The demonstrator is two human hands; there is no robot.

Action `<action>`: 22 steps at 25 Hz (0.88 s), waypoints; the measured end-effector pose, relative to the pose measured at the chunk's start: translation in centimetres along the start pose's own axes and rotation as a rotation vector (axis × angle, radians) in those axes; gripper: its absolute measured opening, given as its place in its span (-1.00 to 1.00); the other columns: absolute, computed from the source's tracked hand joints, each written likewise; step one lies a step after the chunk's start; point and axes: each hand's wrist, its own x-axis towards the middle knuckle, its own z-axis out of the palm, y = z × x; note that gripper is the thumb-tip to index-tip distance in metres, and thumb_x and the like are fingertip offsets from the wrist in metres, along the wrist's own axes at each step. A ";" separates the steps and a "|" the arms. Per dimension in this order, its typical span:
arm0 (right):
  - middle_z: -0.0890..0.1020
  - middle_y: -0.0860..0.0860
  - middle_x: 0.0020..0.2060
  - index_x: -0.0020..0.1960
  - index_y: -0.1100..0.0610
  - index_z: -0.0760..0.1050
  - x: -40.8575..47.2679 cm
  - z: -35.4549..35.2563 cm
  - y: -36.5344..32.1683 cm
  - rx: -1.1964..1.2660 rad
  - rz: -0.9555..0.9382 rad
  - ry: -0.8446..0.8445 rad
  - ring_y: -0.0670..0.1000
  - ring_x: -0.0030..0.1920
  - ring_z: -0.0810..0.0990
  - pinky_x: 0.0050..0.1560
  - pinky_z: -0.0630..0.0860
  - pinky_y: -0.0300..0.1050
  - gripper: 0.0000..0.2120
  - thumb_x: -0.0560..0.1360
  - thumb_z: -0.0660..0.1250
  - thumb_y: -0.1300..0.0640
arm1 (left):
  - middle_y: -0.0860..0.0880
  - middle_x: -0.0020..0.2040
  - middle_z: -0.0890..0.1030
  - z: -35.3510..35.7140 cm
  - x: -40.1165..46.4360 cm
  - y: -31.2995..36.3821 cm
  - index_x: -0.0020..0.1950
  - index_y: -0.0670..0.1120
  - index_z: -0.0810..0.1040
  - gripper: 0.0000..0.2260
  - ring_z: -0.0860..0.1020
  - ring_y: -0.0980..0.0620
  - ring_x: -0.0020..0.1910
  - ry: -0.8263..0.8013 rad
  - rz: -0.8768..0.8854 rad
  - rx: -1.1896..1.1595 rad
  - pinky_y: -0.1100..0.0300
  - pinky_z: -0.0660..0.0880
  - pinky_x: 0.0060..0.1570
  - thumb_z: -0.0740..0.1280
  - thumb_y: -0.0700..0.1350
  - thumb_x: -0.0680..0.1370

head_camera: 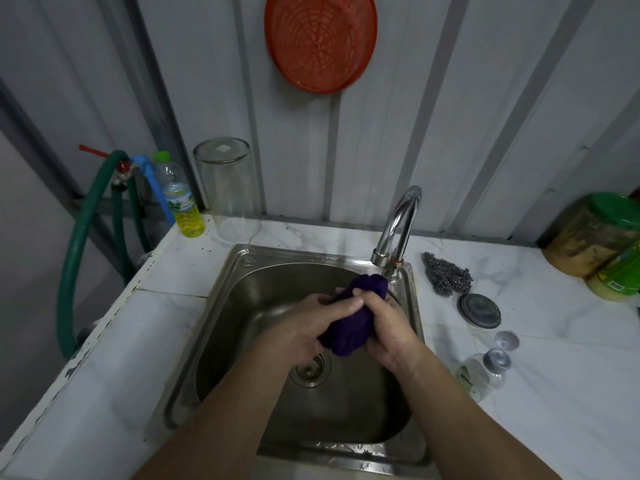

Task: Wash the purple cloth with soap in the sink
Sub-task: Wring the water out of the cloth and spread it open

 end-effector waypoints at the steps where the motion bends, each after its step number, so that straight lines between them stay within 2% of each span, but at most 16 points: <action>1: 0.65 0.31 0.20 0.32 0.34 0.48 0.1 0.2 -0.1 -0.039 -0.016 -0.032 0.29 0.21 0.64 0.21 0.60 0.21 -0.50 0.42 0.48 0.23 | -0.17 0.15 0.71 0.0 -0.1 0.2 0.26 -0.15 0.57 -0.45 0.70 -0.12 0.11 -0.019 -0.038 0.096 -0.02 0.67 -0.02 0.61 0.01 0.36; 4: 0.70 0.25 0.14 0.19 0.23 0.58 0.7 0.8 -0.6 -0.190 -0.075 -0.030 0.22 0.14 0.68 0.08 0.63 0.08 -0.65 0.43 0.48 0.18 | -0.07 -0.14 0.74 0.2 -0.2 0.5 0.08 -0.10 0.63 -0.67 0.70 0.04 -0.19 -0.082 -0.135 0.268 0.18 0.61 -0.32 0.60 -0.06 0.40; 5: 0.69 0.27 0.14 0.17 0.23 0.59 1.0 0.9 -0.7 -0.226 -0.066 -0.014 0.20 0.09 0.69 0.05 0.62 0.05 -0.64 0.41 0.49 0.14 | -0.06 -0.23 0.72 0.4 -0.2 0.7 0.04 -0.10 0.62 -0.74 0.67 0.06 -0.30 -0.091 -0.158 0.317 0.22 0.56 -0.38 0.57 -0.08 0.42; 7: 0.68 0.27 0.06 0.18 0.27 0.58 1.3 0.6 -0.8 -0.176 0.045 -0.032 0.16 0.00 0.66 0.08 0.59 0.04 -0.50 0.38 0.50 -0.03 | -0.06 -0.29 0.64 0.8 -0.2 0.9 0.01 -0.12 0.59 -0.81 0.59 0.06 -0.38 -0.042 -0.218 0.323 0.27 0.49 -0.44 0.50 -0.10 0.47; 10: 0.68 0.24 0.05 0.23 0.25 0.59 1.5 -0.5 0.1 0.158 0.185 -0.180 0.22 0.11 0.65 0.24 0.53 0.16 -0.30 0.40 0.45 -0.32 | -0.08 -0.33 0.57 1.5 -0.5 1.1 -0.02 -0.18 0.56 -0.81 0.53 0.06 -0.44 -0.125 -0.315 0.008 0.31 0.44 -0.51 0.39 -0.06 0.50; 12: 0.66 0.26 0.14 0.31 0.22 0.56 1.5 -0.7 1.0 0.273 0.212 -0.227 0.27 0.20 0.62 0.29 0.52 0.22 -0.18 0.31 0.49 -0.38 | -0.09 -0.35 0.58 2.1 -0.8 0.8 -0.02 -0.22 0.57 -0.74 0.56 0.05 -0.49 -0.197 -0.321 -0.244 0.31 0.49 -0.57 0.37 -0.01 0.50; 13: 0.64 0.25 0.19 0.33 0.19 0.53 1.6 -0.6 1.2 0.306 0.202 -0.243 0.29 0.26 0.58 0.33 0.48 0.25 -0.18 0.29 0.51 -0.36 | -0.11 -0.36 0.60 2.4 -0.8 0.5 -0.01 -0.24 0.57 -0.70 0.58 0.04 -0.51 -0.215 -0.319 -0.355 0.28 0.52 -0.59 0.39 0.01 0.49; 15: 0.63 0.22 0.21 0.27 0.13 0.54 1.8 -0.2 0.7 0.299 0.087 -0.261 0.28 0.27 0.57 0.32 0.49 0.25 -0.40 0.38 0.50 -0.21 | -0.13 -0.37 0.60 2.6 -0.8 0.0 0.00 -0.28 0.57 -0.64 0.59 0.02 -0.54 -0.231 -0.322 -0.508 0.24 0.55 -0.60 0.43 0.02 0.46; 17: 0.65 0.19 -0.01 0.00 0.13 0.59 2.2 0.1 -0.6 0.178 -0.008 -0.228 0.17 0.03 0.66 0.11 0.62 0.10 -0.73 0.40 0.52 0.01 | -0.10 -0.39 0.58 2.3 -0.6 -0.2 -0.06 -0.25 0.58 -0.65 0.57 0.04 -0.54 -0.280 -0.348 -0.499 0.28 0.53 -0.61 0.46 0.04 0.41; 18: 0.60 0.17 -0.12 -0.13 0.11 0.56 2.4 0.3 -1.3 0.100 -0.015 -0.190 0.12 -0.11 0.63 -0.01 0.61 0.03 -0.83 0.38 0.53 0.12 | -0.08 -0.40 0.56 2.0 -0.4 -0.3 -0.11 -0.21 0.58 -0.65 0.54 0.07 -0.54 -0.300 -0.360 -0.447 0.32 0.50 -0.62 0.47 0.07 0.38; 20: 0.49 0.14 -0.22 -0.26 0.06 0.50 3.0 0.3 -2.4 -0.085 0.015 -0.098 0.09 -0.22 0.52 -0.16 0.51 0.00 -0.78 0.37 0.52 0.27 | -0.03 -0.41 0.52 1.7 0.2 -0.4 -0.16 -0.15 0.56 -0.62 0.49 0.13 -0.54 -0.280 -0.361 -0.278 0.37 0.42 -0.64 0.53 0.15 0.35; 22: 0.50 0.12 -0.26 -0.30 0.05 0.51 3.5 0.6 -3.2 -0.253 0.038 -0.011 0.11 -0.24 0.54 -0.26 0.56 -0.01 -0.74 0.40 0.49 0.33 | 0.00 -0.43 0.52 1.7 1.1 -0.5 -0.12 -0.11 0.54 -0.60 0.44 0.15 -0.54 -0.189 -0.322 -0.038 0.36 0.36 -0.64 0.57 0.17 0.37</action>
